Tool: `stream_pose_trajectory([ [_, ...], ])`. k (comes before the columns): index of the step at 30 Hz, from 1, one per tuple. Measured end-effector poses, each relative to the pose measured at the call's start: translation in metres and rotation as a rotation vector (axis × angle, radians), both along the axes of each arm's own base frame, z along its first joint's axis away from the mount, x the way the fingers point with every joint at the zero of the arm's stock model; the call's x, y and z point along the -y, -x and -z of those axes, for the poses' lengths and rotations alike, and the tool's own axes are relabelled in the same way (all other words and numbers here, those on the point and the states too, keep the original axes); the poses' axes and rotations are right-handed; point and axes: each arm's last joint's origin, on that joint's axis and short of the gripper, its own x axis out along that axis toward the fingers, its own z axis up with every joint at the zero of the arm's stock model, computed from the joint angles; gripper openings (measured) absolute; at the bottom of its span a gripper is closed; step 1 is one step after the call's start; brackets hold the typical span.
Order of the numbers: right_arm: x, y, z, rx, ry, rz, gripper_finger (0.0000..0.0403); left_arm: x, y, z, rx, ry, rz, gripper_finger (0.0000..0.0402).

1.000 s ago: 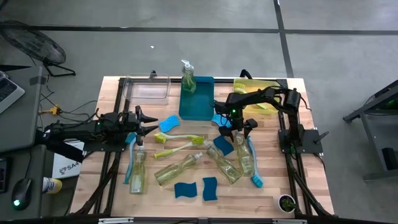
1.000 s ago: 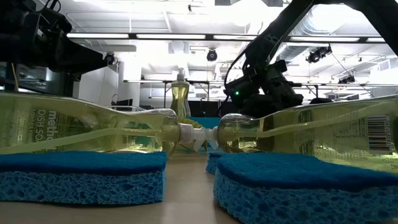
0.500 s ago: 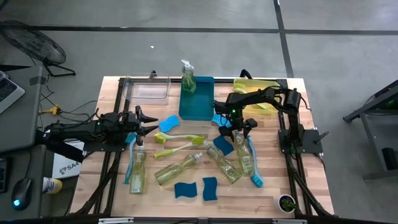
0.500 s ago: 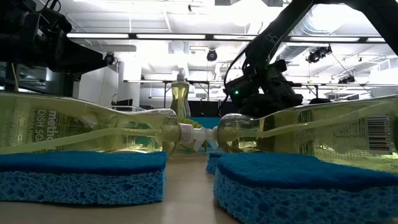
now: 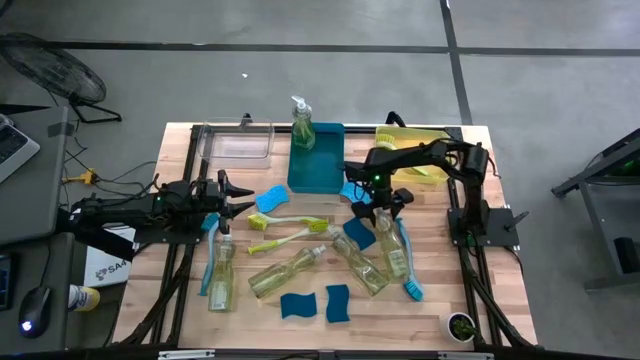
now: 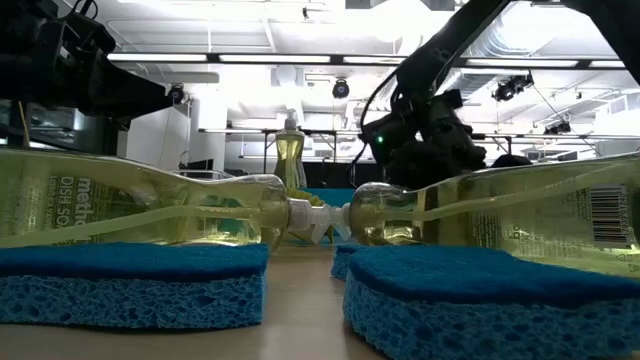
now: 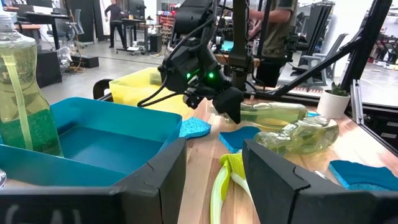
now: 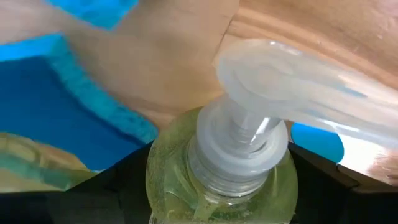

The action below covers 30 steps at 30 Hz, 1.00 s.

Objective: Pick & Place Kitchen Sink Supplies
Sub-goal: Put the yellow soap dispenser into the blue bin

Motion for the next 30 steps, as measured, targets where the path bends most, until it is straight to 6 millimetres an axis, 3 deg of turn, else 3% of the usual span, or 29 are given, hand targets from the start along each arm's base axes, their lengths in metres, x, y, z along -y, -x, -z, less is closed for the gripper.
stream_pose_trajectory([
  [17,-0.01,0.013,-0.064,0.148,0.161,0.006,0.028,0.0,0.0,0.0,0.0,0.0,0.0,0.0154],
  [30,-0.018,0.034,-0.114,0.334,0.354,-0.058,0.028,0.0,0.0,0.0,-0.001,0.0,0.0,0.0154],
])
